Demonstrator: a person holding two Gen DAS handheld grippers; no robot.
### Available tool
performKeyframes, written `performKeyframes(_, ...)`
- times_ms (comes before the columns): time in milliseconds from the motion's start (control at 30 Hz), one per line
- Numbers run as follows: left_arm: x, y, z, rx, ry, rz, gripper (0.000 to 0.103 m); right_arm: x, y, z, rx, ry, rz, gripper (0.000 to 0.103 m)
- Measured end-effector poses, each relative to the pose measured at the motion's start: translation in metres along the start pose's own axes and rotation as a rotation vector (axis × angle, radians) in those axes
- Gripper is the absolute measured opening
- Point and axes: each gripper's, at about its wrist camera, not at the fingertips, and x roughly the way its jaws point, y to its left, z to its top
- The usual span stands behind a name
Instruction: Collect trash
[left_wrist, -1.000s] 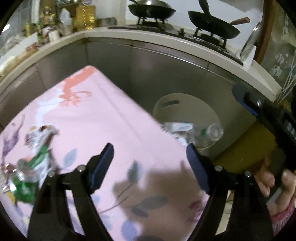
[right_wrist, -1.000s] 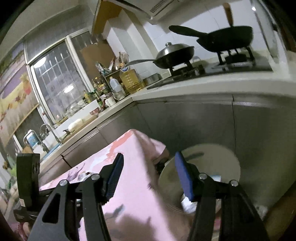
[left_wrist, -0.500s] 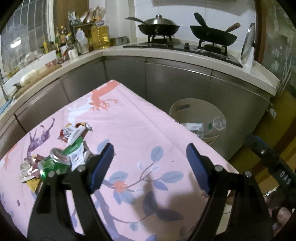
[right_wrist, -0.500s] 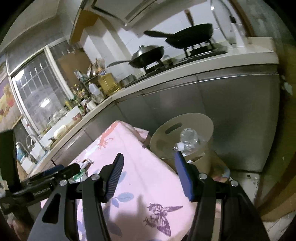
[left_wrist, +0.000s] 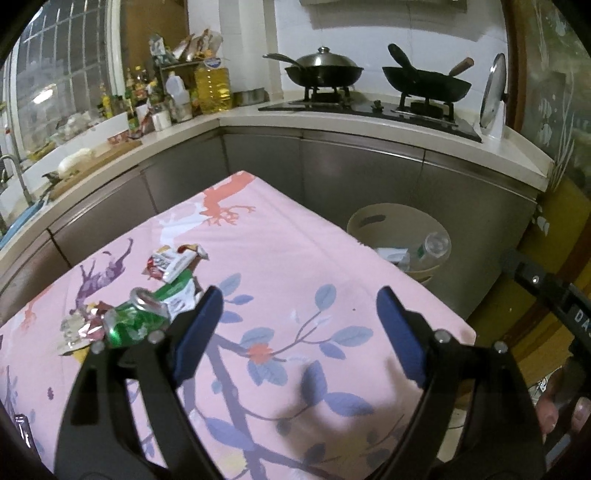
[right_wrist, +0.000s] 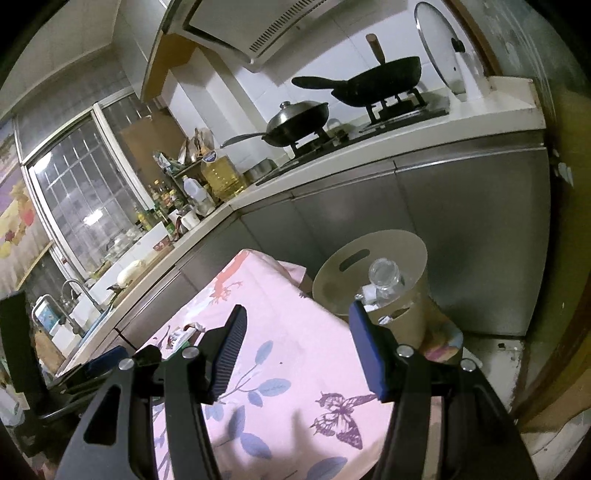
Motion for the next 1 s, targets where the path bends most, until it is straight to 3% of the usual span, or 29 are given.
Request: performKeyframes(1000,-0.031,0.025,-0.017,-0.024,-0.048,0.048,0.082,0.000,0.008,-0.008,0.064,0.009,-0.051,0.071)
